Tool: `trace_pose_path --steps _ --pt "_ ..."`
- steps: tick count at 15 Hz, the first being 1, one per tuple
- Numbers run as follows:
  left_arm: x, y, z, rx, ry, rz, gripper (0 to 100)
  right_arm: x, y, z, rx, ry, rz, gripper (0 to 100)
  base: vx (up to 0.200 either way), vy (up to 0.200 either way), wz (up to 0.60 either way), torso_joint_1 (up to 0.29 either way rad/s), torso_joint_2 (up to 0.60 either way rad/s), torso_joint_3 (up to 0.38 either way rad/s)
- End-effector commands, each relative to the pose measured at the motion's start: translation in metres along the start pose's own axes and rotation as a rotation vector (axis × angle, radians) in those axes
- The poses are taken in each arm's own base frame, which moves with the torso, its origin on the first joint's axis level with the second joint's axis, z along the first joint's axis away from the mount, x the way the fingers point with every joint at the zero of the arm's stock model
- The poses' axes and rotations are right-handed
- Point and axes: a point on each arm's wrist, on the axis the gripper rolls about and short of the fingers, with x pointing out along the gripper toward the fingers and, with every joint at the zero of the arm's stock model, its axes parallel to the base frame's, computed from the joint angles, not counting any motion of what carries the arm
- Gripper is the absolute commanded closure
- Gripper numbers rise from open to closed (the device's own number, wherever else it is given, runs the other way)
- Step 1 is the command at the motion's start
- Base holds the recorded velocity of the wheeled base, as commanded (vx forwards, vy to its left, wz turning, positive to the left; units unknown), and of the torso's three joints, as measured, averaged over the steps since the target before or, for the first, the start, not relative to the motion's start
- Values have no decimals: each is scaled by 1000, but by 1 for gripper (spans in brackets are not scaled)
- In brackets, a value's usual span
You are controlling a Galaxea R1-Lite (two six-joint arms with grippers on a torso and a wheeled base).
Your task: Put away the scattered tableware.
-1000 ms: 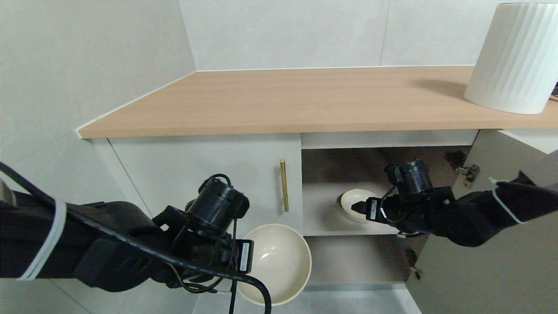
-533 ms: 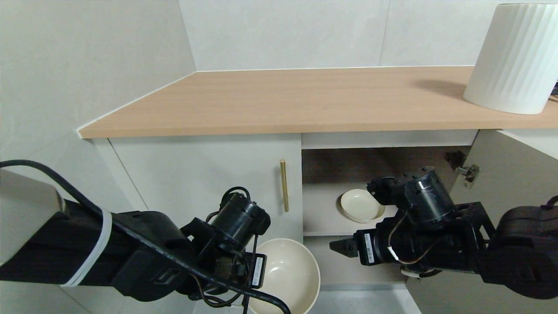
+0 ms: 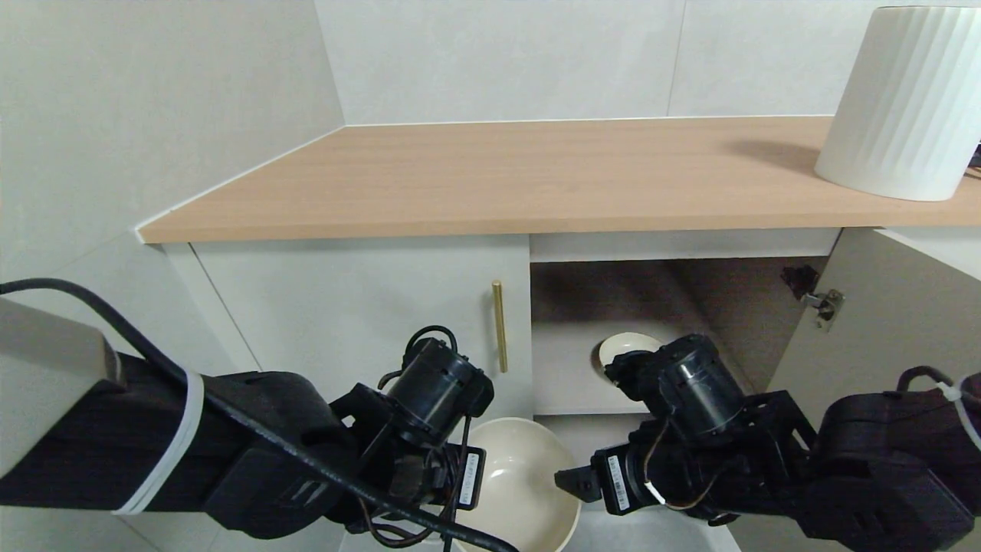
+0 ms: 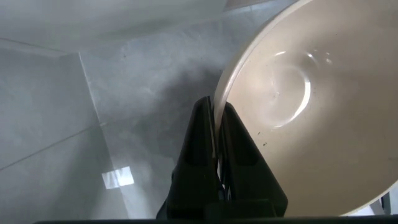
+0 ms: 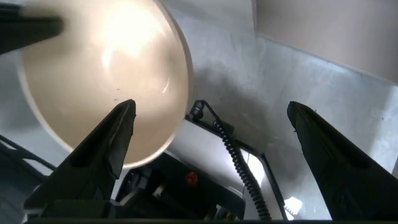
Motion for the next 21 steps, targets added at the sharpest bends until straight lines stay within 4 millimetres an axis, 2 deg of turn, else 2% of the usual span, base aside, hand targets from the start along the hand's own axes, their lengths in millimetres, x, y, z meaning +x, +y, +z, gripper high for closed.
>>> trace_pose_path --steps 1,4,12,13,21 --pt "-6 -3 0 8 -15 -12 100 18 3 -6 -8 29 -16 0 0 0 0 0 0 0" --pt "-8 -5 -1 13 -27 -4 100 30 3 -9 -6 24 -60 0 0 0 0 0 0 0" --pt "-4 -6 -3 19 -14 2 100 30 5 -8 2 4 -51 0 0 0 0 0 0 0" --pt "-3 -6 -3 19 -13 3 100 30 5 -8 2 4 -51 100 0 0 0 0 0 0" --pt "-3 -6 -3 17 -13 3 100 30 4 -8 3 3 -52 100 0 0 0 0 0 0"
